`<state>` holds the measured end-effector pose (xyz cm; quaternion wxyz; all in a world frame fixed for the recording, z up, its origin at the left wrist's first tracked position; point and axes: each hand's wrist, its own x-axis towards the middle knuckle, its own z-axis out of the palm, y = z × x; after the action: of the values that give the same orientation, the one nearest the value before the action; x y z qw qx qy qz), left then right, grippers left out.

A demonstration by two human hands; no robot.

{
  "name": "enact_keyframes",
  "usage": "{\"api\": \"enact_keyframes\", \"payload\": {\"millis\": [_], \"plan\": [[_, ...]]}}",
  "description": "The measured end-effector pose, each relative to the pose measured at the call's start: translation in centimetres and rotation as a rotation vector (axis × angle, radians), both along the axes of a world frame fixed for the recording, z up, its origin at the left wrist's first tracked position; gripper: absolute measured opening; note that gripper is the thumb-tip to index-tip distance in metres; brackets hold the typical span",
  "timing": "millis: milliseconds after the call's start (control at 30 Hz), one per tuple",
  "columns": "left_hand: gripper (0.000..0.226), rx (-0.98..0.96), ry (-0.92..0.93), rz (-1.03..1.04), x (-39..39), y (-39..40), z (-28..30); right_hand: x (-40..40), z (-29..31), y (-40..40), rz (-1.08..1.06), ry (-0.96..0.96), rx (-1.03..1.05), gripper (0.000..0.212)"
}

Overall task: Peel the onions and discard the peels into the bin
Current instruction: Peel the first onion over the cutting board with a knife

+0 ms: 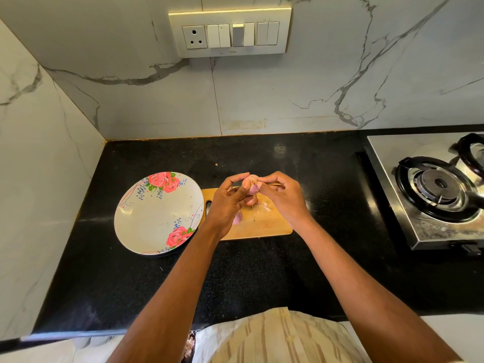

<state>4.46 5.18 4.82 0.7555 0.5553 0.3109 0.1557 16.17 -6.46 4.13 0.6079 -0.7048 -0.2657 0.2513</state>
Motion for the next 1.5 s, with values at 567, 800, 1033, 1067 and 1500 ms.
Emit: {"api": "enact_keyframes", "payload": {"millis": [567, 800, 1033, 1067, 1500], "plan": [[0.026, -0.047, -0.017, 0.035, -0.1, 0.1, 0.1, -0.2, 0.6, -0.5, 0.11, 0.006, 0.036, 0.026], [0.026, -0.047, -0.008, 0.02, -0.3, 0.3, 0.0, 0.4, -0.5, -0.5, 0.132, -0.17, -0.088, 0.014], [0.026, -0.104, -0.023, 0.047, -0.5, 0.5, -0.1, 0.9, -1.3, -0.7, 0.032, -0.144, -0.124, 0.01], [0.026, -0.107, -0.019, 0.048, -0.5, 0.5, -0.1, 0.9, -1.4, -0.8, 0.023, -0.109, -0.108, 0.008], [0.025, -0.097, -0.009, 0.024, -0.5, 0.2, -0.2, 0.4, -1.2, -0.2, -0.02, -0.159, -0.056, 0.01]]}}
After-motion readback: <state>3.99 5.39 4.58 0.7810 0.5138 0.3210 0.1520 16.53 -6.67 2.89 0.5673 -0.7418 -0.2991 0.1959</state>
